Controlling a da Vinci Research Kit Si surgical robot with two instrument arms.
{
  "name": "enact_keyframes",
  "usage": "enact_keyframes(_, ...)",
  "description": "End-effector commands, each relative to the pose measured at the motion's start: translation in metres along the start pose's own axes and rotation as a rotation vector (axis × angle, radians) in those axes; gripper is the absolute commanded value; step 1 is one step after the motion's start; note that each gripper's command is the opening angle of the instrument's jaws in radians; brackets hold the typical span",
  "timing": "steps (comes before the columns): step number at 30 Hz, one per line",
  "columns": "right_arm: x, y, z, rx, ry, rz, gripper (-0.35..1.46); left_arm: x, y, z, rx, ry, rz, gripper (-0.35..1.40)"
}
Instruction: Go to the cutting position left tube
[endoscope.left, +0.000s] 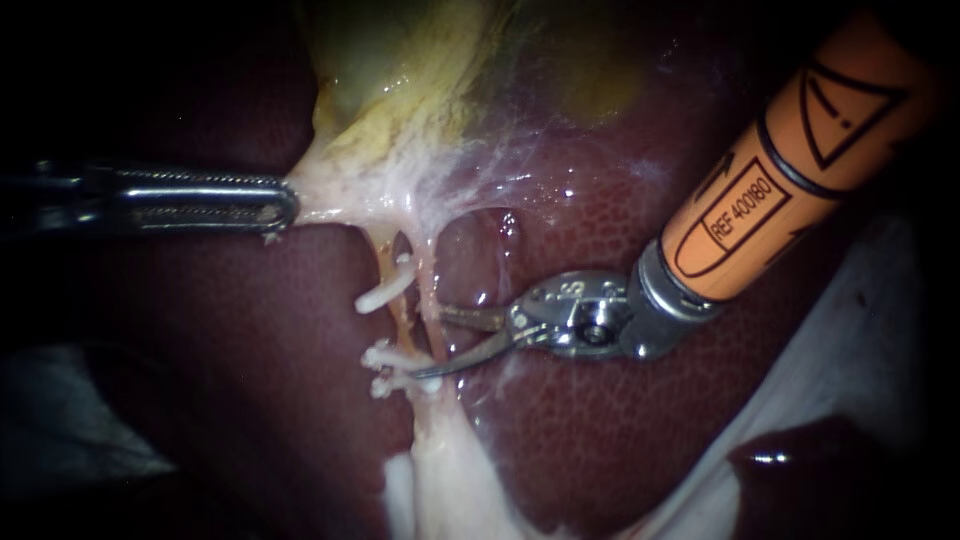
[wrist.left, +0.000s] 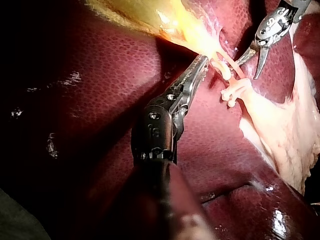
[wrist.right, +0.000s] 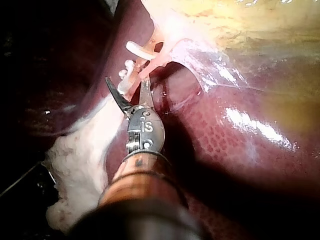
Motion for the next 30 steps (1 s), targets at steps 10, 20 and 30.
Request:
enact_keyframes(10,-0.0011,0.0008,-0.0013,0.000,0.000,-0.001,1.16,0.0000,0.0000,0.0000,0.000,0.000,0.000,-0.35)
enact_keyframes(20,-0.0018,0.0016,-0.0040,-0.003,0.003,0.004,1.18,0.0000,0.0000,-0.0001,0.000,0.000,0.000,-0.35)
enact_keyframes(30,0.0004,-0.0013,-0.0050,0.004,0.002,0.013,1.20,0.0000,0.0000,-0.0001,0.000,0.000,0.000,-0.35)
